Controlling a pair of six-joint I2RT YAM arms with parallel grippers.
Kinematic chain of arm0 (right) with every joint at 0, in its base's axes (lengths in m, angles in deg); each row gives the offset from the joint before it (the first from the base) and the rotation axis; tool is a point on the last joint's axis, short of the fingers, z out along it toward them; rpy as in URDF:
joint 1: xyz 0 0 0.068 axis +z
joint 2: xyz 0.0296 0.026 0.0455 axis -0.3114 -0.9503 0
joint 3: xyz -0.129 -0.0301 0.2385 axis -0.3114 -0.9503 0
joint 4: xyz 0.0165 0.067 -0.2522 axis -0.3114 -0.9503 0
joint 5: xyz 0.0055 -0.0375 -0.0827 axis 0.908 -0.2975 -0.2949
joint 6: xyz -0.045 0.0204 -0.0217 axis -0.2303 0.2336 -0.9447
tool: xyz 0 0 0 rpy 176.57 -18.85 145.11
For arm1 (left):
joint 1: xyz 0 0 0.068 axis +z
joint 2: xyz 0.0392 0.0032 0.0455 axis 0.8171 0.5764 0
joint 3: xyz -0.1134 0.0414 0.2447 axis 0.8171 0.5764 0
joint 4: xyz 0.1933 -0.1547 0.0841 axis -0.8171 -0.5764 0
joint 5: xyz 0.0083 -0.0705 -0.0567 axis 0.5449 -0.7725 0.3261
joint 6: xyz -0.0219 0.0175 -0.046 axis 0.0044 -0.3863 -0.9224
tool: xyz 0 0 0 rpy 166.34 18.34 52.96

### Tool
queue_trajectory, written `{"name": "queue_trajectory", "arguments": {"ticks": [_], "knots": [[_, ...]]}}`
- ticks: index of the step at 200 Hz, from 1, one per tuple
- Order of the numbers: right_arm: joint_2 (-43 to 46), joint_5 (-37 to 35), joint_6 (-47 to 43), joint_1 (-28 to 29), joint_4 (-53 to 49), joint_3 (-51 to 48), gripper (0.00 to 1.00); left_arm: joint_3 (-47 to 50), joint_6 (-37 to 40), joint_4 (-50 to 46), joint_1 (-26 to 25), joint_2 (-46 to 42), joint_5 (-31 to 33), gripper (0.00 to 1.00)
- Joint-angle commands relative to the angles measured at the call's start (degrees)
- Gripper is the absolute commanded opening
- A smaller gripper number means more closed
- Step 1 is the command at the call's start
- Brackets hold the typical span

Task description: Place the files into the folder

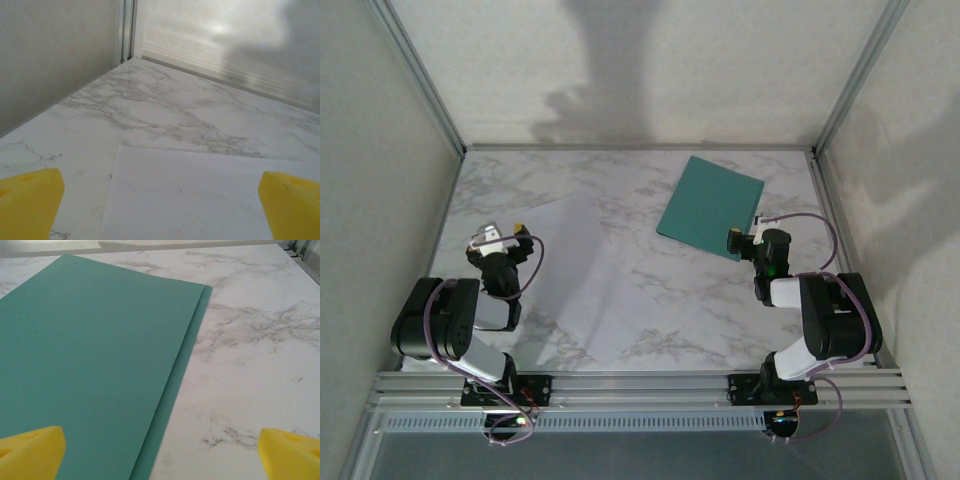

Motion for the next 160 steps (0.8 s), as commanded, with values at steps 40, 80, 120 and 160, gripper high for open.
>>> {"name": "queue_trajectory", "arguments": {"ticks": [40,80,120,160], "knots": [[-0.3,0.2,-0.9,-0.4,2.1,-0.2,0.99,-0.8,0.7,1.6,-0.1,-0.1,-0.8,0.99],[1.0,-0.9,-0.6,-0.4,1.0,-0.2,0.99,-1.5,1.3,-0.1,-0.2,-1.0,-1.4,0.99],[12.4,-2.9,0.7,-0.5,-11.8,1.3,0.99,-11.2,1.5,-24.4,-3.0,-11.8,1.1,0.99],[23.1,-3.6,10.2,-1.7,-31.9,10.7,0.99,-22.8,-4.8,-39.8,-9.8,-19.7,5.5,0.99]]}}
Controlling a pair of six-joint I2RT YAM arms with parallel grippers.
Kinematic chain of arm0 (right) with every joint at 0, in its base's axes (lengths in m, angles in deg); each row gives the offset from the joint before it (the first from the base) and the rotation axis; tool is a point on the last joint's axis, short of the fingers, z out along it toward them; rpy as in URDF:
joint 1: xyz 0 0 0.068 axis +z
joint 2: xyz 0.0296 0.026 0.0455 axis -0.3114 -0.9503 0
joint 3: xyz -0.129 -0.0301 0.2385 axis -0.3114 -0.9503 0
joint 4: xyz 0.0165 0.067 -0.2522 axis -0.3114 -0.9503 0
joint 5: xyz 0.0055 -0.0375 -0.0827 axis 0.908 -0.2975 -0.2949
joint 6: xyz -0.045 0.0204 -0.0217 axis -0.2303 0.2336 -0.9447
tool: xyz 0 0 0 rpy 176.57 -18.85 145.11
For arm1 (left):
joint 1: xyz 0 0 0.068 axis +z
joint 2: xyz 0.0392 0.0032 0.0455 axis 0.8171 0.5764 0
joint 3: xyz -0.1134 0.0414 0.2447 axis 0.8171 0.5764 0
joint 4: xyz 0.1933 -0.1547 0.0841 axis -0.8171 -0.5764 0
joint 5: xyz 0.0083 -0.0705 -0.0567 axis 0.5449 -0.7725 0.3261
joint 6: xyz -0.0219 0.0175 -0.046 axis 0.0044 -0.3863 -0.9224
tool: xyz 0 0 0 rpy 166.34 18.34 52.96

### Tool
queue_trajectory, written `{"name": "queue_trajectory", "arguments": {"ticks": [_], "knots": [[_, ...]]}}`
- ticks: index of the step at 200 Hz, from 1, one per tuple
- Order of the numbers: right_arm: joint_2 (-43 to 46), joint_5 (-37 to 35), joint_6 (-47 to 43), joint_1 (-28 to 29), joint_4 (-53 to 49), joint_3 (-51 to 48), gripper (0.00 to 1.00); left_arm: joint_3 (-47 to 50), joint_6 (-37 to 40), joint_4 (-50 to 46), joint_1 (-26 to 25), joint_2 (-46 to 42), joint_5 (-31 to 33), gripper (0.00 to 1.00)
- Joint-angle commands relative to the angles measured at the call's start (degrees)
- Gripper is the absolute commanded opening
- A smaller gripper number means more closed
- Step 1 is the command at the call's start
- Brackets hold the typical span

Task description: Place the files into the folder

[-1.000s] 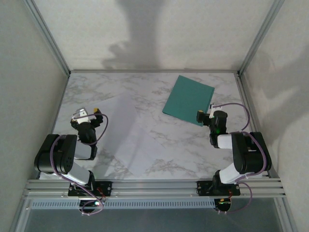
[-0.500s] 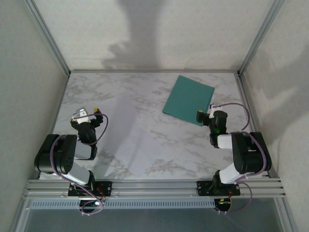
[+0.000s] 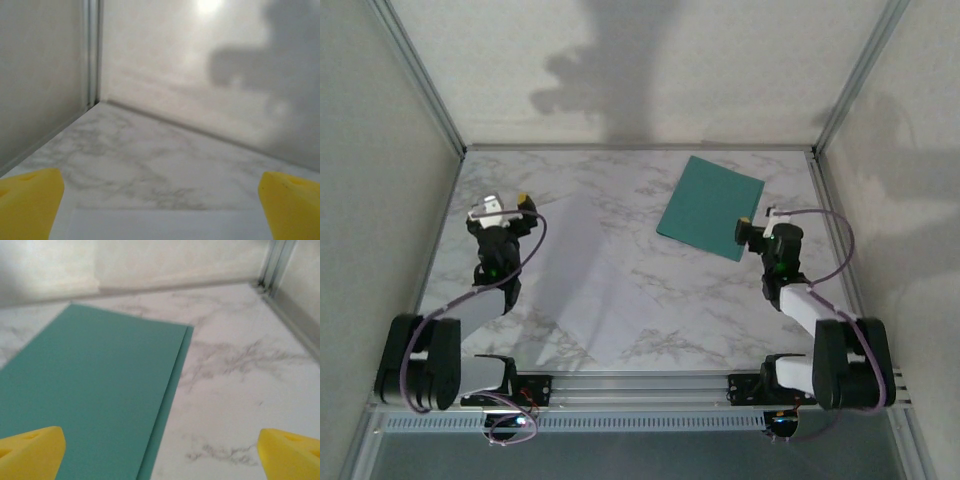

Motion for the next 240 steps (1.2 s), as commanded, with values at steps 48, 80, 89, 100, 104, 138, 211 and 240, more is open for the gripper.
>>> {"name": "queue_trajectory", "arguments": {"ticks": [48,80,89,100,104,138,211,240], "knots": [[6.7,9.2,20.7,-1.3,-29.9,15.4,0.99,-30.6,-10.9,-36.1,-15.1,5.9,-7.0,0.99],[1.2,17.6,22.9,-1.8,-34.5,18.4,0.99,-40.8,-14.6,-41.1,-21.1,17.2,-12.5,0.99],[-1.8,18.9,23.6,-2.4,-36.5,20.1,0.99,-43.8,-16.1,-42.7,-22.0,20.8,-14.0,0.99],[-5.2,21.5,24.8,-3.6,-37.0,21.1,0.99,-47.4,-17.6,-44.5,-22.7,25.1,-16.6,0.99],[-6.4,23.0,25.4,-4.2,-36.7,21.3,0.99,-48.8,-18.2,-45.0,-22.8,26.7,-17.6,0.99],[-16.4,28.4,27.7,-6.8,-39.4,25.9,0.99,-59.1,-22.5,-48.9,-23.6,40.6,-24.8,0.99],[-27.4,29.3,26.3,-6.9,-41.3,32.4,0.97,-78.0,-23.8,-57.9,-24.7,59.7,-30.2,0.97],[-32.0,31.4,26.2,-7.0,-41.2,35.3,0.90,-80.4,-25.3,-57.8,-24.7,62.7,-31.3,0.96]]}}
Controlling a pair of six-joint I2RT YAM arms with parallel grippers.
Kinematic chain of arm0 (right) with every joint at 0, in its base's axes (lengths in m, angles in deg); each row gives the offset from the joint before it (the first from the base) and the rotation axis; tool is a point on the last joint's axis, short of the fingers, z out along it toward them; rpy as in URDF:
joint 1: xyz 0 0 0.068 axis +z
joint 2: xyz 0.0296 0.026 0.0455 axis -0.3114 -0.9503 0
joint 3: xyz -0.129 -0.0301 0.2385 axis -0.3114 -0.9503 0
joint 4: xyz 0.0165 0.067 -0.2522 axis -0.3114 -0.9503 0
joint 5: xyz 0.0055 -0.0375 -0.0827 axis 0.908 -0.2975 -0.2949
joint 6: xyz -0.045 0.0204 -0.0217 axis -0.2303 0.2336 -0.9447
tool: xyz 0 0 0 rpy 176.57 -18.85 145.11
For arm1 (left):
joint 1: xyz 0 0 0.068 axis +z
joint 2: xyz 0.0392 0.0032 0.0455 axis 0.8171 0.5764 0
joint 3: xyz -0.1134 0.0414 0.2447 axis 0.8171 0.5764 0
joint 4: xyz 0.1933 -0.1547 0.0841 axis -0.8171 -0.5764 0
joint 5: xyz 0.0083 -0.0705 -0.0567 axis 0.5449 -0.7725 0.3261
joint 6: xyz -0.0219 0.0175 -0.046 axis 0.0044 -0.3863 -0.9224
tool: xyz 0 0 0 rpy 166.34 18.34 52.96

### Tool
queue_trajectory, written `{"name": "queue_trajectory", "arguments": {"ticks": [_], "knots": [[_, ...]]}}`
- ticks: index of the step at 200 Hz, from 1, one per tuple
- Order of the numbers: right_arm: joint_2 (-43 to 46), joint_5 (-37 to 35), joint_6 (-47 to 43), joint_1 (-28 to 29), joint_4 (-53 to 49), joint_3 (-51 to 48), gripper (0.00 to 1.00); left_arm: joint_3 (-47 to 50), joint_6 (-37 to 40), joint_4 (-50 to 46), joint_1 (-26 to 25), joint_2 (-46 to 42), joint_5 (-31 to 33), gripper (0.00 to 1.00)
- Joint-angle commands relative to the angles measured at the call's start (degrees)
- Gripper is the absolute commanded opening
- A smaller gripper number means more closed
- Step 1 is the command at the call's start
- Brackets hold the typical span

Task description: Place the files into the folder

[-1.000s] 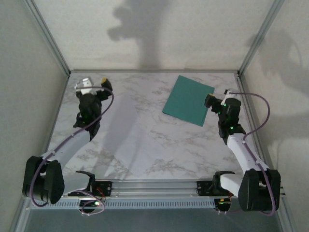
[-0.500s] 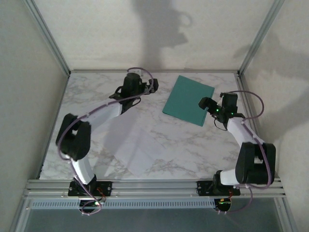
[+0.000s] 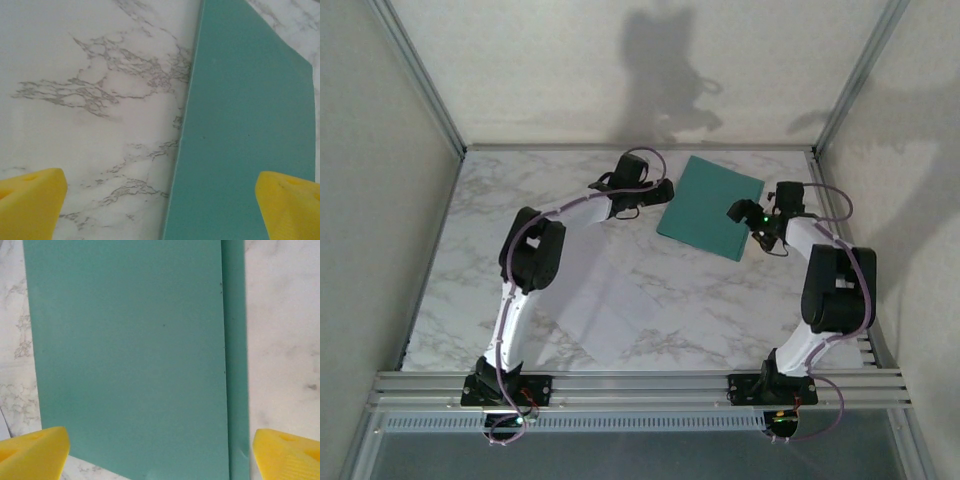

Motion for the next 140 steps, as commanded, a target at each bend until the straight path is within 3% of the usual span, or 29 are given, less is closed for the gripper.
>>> {"name": "queue_trajectory", "arguments": {"ticks": [1,68,140], "knots": [[-3.5,2.6,-0.2,-0.2,-1.4,3.1,0.90,-3.6,-2.0,-1.6,-0.2,2.2,-2.1,0.96],[-10.6,3.6,-1.8,-0.2,-4.8,8.9,0.78,-7.6,-2.8,-3.9,-0.3,5.6,-2.7,0.95],[-12.4,0.7,-2.1,-0.1,-8.7,10.8,0.78,-10.9,-2.8,-5.7,-0.6,8.5,-4.1,0.95]]}}
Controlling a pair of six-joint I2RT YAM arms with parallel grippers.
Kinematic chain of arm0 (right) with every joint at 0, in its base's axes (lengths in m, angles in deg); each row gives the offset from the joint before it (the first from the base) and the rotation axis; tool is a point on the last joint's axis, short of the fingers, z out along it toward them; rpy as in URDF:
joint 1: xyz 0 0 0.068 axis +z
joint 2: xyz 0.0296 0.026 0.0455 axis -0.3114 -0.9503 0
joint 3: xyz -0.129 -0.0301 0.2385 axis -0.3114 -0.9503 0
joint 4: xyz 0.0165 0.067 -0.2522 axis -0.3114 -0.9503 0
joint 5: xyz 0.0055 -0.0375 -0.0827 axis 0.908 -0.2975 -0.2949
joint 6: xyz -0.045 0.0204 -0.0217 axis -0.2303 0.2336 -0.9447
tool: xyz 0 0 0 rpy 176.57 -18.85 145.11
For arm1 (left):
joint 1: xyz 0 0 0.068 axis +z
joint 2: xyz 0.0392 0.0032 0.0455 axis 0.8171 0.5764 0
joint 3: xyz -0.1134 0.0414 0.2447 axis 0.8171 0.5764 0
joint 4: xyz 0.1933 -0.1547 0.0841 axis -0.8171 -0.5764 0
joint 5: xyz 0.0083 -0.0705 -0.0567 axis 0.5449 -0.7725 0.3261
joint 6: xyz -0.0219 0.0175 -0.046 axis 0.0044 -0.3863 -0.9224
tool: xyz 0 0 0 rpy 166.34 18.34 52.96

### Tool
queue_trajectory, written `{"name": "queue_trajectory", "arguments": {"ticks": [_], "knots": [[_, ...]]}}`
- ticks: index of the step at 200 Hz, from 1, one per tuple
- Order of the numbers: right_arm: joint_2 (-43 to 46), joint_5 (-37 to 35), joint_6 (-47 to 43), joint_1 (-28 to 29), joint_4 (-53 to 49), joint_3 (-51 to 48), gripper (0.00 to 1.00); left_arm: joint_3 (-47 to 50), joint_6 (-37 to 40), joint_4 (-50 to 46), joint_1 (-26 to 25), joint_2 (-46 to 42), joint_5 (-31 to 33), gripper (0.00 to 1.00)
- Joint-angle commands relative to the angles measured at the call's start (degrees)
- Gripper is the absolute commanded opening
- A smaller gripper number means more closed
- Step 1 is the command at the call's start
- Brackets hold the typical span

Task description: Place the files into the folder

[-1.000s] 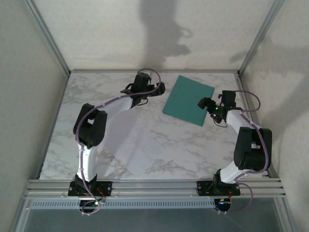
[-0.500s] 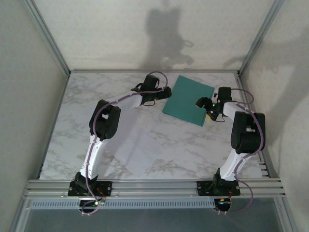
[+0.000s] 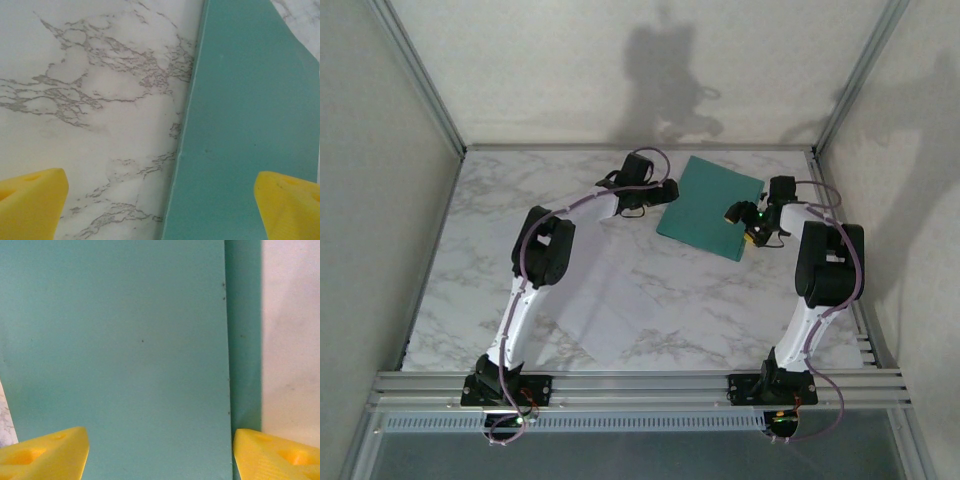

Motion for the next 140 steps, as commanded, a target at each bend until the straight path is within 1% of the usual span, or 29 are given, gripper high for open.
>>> {"name": "queue_trajectory", "arguments": {"ticks": [1,57,98,140], "knots": [[-1.8,-1.1,-1.0,-0.2,-2.9,2.0,0.78,-2.3,-0.5,-1.9,-0.5,1.5,-1.0,0.95],[-3.0,0.5,-1.1,0.1,-2.3,2.2,0.79,-2.8,-1.3,-1.7,-0.8,2.9,-2.7,0.95],[-3.5,2.0,-1.0,0.3,-1.6,2.2,0.79,-4.7,-0.3,-3.4,-1.7,4.3,-5.3,0.86],[-4.1,3.6,-0.9,0.6,-0.5,1.6,0.79,-5.0,0.2,-3.7,-2.5,4.3,-6.7,0.83]]}}
